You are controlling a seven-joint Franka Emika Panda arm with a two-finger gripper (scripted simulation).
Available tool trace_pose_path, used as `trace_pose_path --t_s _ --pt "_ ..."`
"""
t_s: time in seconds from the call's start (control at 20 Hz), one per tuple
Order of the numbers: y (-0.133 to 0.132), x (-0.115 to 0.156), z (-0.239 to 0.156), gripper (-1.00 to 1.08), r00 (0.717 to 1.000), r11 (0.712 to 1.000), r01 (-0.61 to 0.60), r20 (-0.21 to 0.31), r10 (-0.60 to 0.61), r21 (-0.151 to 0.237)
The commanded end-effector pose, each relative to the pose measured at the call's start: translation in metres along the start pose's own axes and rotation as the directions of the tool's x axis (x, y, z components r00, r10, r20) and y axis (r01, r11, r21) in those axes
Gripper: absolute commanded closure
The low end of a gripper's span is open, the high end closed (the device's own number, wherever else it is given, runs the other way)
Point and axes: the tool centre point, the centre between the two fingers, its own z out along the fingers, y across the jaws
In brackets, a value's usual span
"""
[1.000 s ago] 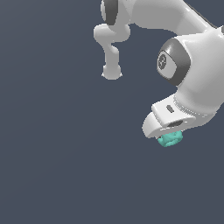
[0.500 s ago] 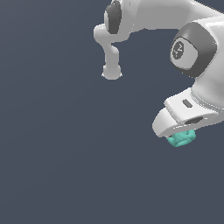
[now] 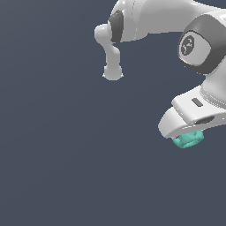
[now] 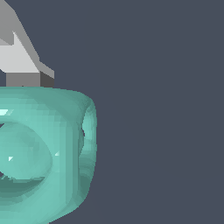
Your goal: Pick up the object and move it to a goal position.
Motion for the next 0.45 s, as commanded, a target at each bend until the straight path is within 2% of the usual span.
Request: trace_pose_path --t_s 0.0,0.4 --pt "-0.0005 0.0007 -0.0014 1.08 1.000 1.000 0.000 0.000 0.000 0.000" --pt "-0.0009 0.0014 -0.0024 1.08 1.000 1.000 0.000 0.000 0.000 0.000"
